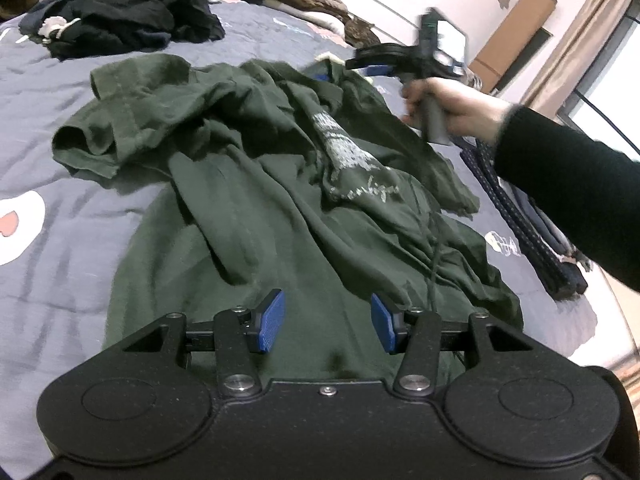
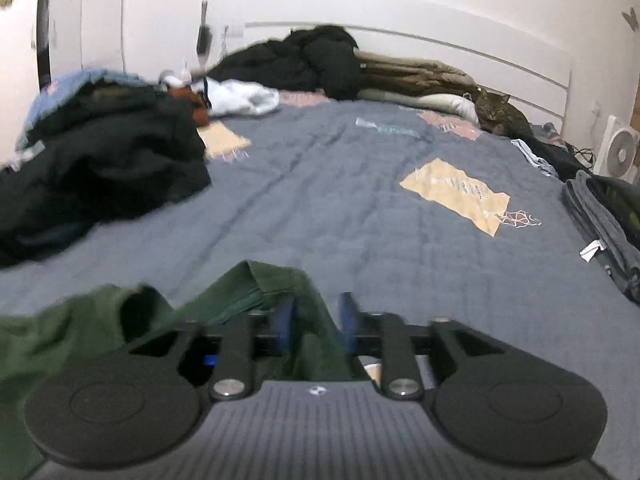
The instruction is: Fold clothes
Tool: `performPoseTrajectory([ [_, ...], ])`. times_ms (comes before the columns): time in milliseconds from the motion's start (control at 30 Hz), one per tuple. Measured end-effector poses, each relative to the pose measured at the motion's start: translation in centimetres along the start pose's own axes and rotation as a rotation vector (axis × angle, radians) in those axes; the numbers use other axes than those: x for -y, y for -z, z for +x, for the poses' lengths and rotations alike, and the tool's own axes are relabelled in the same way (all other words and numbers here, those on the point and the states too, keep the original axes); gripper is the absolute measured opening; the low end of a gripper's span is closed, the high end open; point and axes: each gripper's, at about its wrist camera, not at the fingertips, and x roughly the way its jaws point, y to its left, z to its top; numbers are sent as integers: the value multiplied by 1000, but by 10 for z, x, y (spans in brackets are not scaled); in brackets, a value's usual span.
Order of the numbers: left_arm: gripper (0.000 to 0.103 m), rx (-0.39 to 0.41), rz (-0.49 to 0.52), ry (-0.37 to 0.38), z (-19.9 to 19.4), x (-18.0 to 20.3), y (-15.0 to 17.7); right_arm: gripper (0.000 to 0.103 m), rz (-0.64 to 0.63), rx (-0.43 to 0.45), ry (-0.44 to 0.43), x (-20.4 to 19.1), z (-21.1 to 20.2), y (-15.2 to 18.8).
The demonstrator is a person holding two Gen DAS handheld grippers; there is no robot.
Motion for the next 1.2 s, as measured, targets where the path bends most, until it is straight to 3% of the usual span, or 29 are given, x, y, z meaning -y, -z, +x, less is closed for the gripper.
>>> performPoseTrajectory([
  [133, 48, 49, -19, -27, -7, -5, -5, 53, 18, 22, -59, -1, -47, -10],
  [267, 47, 113, -60, -58, -17, -12, -11, 57, 69, 28, -165, -12, -103, 2],
  [367, 47, 161, -90, -81, -24, -18, -15, 61, 136, 60, -248, -26, -152, 28],
  [567, 48, 223, -149, -116, -41, -40, -34, 66, 269, 123, -315, -48, -218, 86],
  [700, 60, 230, -120, -160, -47, -55, -49, 67, 297, 99, -345, -54, -234, 110],
  [767, 60, 219, -97, -184, -43, -64, -57, 67, 288, 95, -350, -55, -233, 114],
  [1000, 58, 147, -228, -153, -10, -111, -85, 67, 322, 73, -388, -58, -229, 125],
  [1200, 56, 113, -286, -91, 18, -124, -96, 67, 336, 92, -396, -54, -230, 128],
])
